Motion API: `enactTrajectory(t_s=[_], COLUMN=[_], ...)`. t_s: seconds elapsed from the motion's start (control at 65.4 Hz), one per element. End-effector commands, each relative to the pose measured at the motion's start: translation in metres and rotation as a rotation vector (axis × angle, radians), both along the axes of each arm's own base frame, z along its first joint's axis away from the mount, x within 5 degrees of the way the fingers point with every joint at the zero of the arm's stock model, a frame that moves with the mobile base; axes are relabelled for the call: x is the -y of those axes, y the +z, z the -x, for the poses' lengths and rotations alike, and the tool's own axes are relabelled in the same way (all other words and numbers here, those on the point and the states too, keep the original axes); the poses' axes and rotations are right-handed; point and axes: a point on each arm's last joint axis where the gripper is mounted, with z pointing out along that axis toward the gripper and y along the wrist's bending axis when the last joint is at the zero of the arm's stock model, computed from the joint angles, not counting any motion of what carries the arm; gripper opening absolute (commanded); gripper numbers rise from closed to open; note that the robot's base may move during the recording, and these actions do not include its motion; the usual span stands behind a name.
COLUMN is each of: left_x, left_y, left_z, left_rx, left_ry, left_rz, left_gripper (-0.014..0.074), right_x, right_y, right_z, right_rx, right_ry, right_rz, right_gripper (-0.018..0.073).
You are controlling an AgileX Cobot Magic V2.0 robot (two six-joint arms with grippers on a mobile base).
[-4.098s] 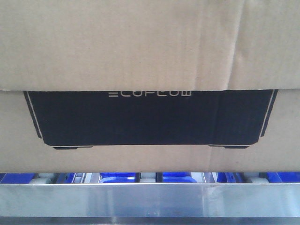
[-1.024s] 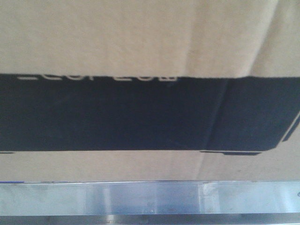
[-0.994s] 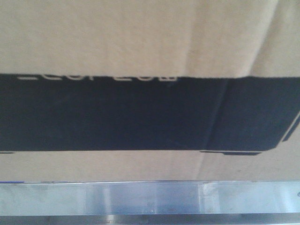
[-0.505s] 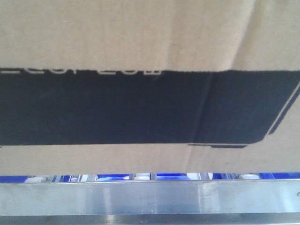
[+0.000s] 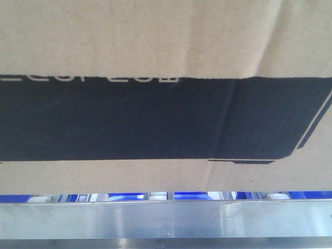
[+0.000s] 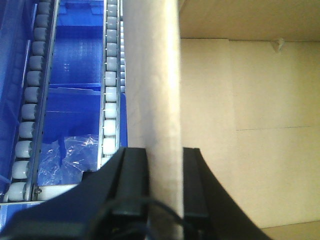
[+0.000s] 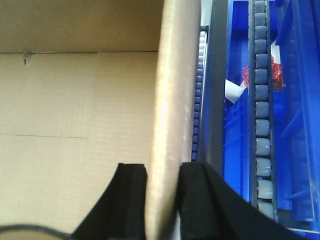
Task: Grab box from left shelf to table start
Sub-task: 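Lift the box with both grippers and pull it off the shelf, then hold the box with both grippers while backing away from the shelf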
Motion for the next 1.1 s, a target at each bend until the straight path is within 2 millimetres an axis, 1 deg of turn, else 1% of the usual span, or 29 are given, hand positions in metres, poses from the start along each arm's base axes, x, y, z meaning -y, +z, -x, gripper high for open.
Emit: enactTrajectory(t_s=[0.0,1.086], left_x=[-0.0073,-0.0073], left_y=[0.016,0.016], left_z=[0.0074,0.0074], left_rx=[0.09,0.09], left_ry=[-0.027,-0.027], left_rz=[0.044,0.044], left_gripper=[-0.0097,-0.0097], right_x=[0.0085,0.0085], right_y=[0.0189,0.0189], right_z=[-0.0009,-0.001], right_rx=[0.164,0.164], right_ry=[-0.026,-0.026], right_rz=[0.03,0.03], right_gripper=[0.0058,0.0058])
